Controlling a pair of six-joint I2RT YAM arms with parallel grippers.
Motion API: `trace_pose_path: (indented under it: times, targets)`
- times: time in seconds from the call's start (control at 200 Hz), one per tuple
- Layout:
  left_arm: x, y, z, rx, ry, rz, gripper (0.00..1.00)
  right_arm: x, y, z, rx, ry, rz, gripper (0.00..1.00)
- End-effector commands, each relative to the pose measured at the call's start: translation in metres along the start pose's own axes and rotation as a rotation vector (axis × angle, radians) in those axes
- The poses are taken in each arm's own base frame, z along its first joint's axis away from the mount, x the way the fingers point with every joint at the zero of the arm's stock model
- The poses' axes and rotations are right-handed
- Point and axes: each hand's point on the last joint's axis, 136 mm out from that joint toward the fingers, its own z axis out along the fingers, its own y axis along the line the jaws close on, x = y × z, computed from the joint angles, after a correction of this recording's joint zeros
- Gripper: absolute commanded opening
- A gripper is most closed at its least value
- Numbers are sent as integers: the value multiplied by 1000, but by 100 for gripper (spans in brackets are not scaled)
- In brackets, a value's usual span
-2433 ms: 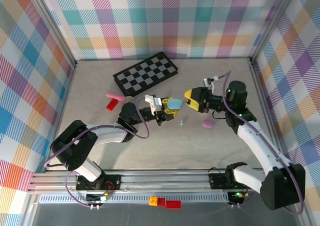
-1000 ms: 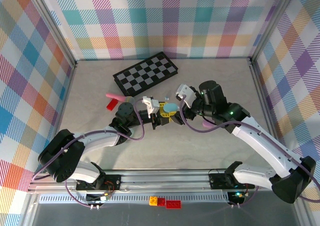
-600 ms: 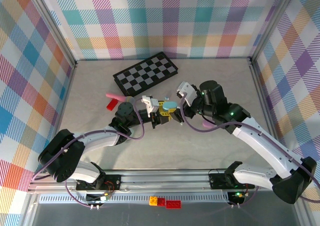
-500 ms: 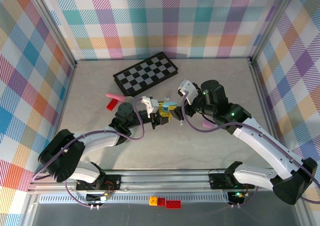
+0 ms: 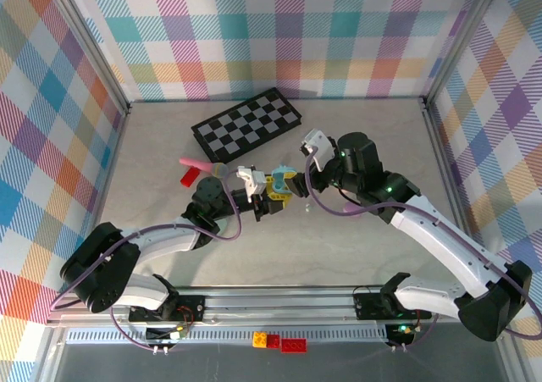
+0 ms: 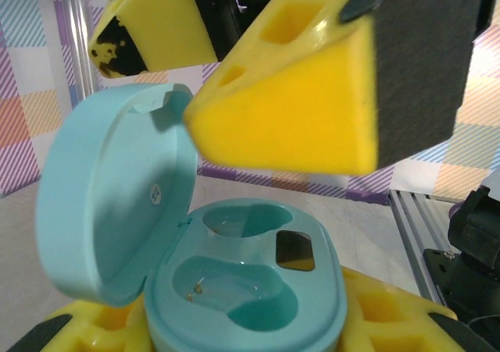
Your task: Insert wireless bluetooth earbuds into charging case
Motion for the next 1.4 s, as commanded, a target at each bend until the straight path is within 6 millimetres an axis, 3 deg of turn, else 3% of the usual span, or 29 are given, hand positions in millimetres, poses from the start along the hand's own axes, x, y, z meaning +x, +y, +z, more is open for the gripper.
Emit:
trace_pose_path:
  times: [0.0, 0.115, 0.23, 0.33, 0.43, 0.53, 0.785, 0.9, 1.175, 1.395]
  targets:
    - [-15, -3, -3, -5, -46, 41, 35, -25, 7, -23, -53, -110, 40, 99]
    - [-17, -2, -4, -12, -58, 32, 35, -30, 4, -40, -89, -178, 152, 99]
    - [-19, 0, -4, -23, -66, 25, 35, -24, -13, -51, -76, -218, 268, 99]
    - [-18, 2, -4, -33, -66, 24, 35, -7, -37, -52, -15, -211, 409, 98]
    - [-19, 1, -5, -37, -68, 37, 35, 25, -67, -45, 85, -153, 603, 97]
    - [-17, 3, -5, -46, -59, 36, 35, 61, -81, -28, 161, -53, 722, 94]
    - [-13, 7, -17, -92, -57, 40, 36, 118, -91, 27, 175, 100, 990, 90]
    - [-11, 14, -25, -134, -58, 34, 36, 137, -93, 55, 154, 118, 1084, 82]
    - [-8, 22, -36, -163, -53, 26, 36, 186, -103, 112, 169, 186, 1309, 52]
    - [-5, 23, -40, -175, -50, 30, 36, 207, -104, 141, 154, 250, 1384, 48]
